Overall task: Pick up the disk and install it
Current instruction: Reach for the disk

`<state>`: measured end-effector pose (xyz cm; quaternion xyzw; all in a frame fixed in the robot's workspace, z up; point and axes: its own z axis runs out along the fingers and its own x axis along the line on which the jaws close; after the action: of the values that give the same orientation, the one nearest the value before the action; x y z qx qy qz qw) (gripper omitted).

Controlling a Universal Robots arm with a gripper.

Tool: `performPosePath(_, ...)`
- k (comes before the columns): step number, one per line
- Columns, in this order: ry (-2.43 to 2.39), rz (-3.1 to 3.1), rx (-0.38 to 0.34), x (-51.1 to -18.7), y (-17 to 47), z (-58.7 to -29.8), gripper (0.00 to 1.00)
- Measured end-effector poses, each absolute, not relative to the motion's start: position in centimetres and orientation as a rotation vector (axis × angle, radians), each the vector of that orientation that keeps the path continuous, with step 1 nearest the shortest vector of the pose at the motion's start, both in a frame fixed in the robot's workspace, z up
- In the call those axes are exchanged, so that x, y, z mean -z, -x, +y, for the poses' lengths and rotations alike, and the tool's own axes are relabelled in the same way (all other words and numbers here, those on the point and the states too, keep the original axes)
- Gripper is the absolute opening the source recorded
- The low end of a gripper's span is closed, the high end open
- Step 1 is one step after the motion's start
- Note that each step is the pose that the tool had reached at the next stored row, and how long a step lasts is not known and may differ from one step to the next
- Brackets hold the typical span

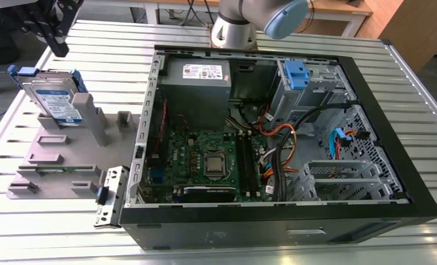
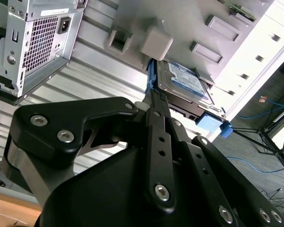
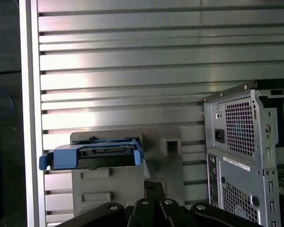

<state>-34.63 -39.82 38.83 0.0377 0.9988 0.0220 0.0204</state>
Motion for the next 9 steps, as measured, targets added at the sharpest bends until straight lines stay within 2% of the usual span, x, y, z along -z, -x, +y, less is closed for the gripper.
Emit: performPosePath(9,-0.117,3.098,-0.068,-38.83,34.75,-39.82,0.11)
